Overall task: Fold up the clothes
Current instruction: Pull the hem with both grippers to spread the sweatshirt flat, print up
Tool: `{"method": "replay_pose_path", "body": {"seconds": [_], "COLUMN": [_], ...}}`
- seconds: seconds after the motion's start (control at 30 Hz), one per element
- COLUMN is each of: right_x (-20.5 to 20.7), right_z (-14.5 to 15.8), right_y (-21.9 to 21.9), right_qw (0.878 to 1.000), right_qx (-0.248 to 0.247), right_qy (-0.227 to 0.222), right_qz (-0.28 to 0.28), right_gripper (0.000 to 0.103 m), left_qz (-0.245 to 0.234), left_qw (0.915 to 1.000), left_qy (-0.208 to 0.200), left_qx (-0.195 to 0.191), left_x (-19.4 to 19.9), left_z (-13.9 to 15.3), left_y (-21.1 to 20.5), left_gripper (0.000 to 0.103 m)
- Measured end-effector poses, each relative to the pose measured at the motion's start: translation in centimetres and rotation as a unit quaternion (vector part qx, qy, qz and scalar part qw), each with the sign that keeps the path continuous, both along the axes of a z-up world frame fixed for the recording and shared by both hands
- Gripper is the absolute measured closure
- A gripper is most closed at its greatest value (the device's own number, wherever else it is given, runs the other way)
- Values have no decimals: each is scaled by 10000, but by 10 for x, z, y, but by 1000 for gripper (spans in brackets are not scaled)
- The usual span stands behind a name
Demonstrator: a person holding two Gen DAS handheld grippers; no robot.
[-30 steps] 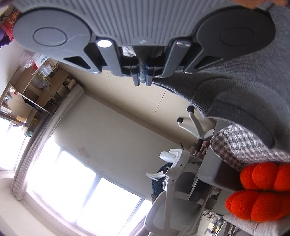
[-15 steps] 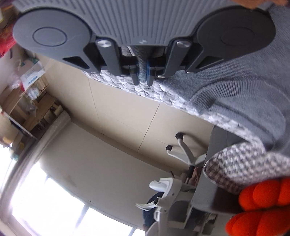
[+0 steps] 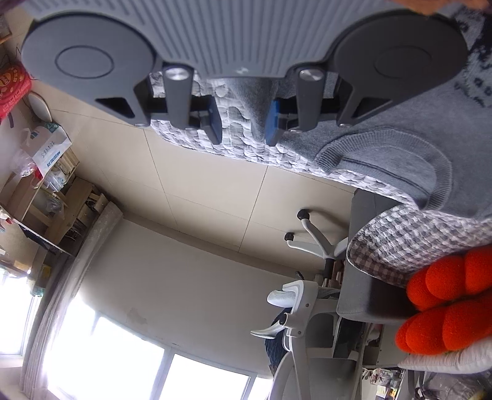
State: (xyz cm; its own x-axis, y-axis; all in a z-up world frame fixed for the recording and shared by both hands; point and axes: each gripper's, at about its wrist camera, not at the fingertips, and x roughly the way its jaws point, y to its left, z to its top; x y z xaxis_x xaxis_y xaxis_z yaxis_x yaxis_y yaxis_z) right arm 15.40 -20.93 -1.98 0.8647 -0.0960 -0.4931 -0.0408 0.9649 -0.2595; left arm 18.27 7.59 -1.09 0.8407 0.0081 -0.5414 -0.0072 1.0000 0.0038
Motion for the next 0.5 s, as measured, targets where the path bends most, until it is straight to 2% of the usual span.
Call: {"method": "replay_pose_path", "body": {"seconds": [0.5], "right_x": [-73], "right_z": [35], "right_y": [10], "right_qw": [9996], "right_qx": [185], "right_qy": [-170], "right_qz": [100], "right_gripper": [69], "left_qz": [-94], "left_qw": [9996], "left_qy": [255], "left_qx": [1], "left_x": [-83], "left_z": [26], "left_y": [-15], "left_gripper": [66]}}
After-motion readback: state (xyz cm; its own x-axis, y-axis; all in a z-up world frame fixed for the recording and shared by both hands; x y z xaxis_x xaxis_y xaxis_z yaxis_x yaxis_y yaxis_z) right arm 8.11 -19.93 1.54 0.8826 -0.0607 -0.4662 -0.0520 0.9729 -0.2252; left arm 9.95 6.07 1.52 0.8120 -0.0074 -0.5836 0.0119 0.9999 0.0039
